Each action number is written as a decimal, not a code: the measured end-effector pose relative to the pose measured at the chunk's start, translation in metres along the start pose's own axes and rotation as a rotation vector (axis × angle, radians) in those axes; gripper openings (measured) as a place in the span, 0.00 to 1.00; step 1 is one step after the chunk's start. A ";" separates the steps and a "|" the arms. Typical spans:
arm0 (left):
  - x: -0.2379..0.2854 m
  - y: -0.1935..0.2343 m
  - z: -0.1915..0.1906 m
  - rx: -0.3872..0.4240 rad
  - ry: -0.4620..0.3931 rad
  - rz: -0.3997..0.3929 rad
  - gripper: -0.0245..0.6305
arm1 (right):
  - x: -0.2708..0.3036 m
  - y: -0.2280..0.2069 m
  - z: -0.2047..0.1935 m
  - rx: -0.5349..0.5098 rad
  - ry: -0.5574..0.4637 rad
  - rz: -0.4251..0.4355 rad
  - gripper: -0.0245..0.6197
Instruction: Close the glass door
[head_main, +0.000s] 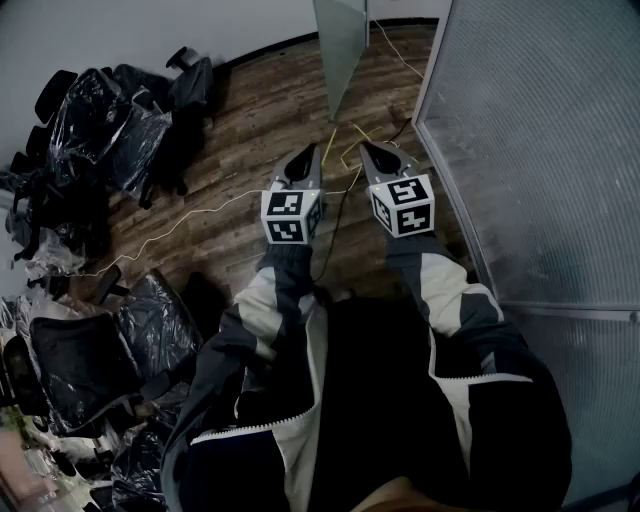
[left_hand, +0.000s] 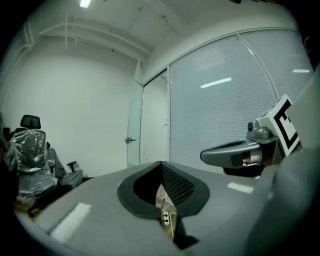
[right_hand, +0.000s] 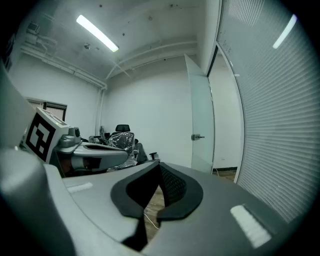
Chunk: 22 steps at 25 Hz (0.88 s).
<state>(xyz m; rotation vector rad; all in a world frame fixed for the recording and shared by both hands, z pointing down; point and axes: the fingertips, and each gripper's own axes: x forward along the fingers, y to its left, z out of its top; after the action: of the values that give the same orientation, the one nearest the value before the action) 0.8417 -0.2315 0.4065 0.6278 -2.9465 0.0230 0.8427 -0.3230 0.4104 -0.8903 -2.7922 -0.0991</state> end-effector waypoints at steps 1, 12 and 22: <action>0.002 -0.001 0.001 -0.001 0.001 0.000 0.04 | 0.001 -0.002 0.000 0.000 0.000 0.001 0.04; 0.006 -0.008 0.002 0.004 0.002 0.004 0.04 | -0.002 -0.005 0.003 0.011 -0.010 0.030 0.04; 0.008 -0.014 -0.003 -0.013 0.004 0.020 0.04 | -0.018 -0.019 -0.004 0.012 -0.014 0.037 0.05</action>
<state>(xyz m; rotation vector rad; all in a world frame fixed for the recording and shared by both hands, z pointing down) 0.8410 -0.2476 0.4107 0.5958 -2.9469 0.0067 0.8471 -0.3491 0.4103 -0.9429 -2.7844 -0.0699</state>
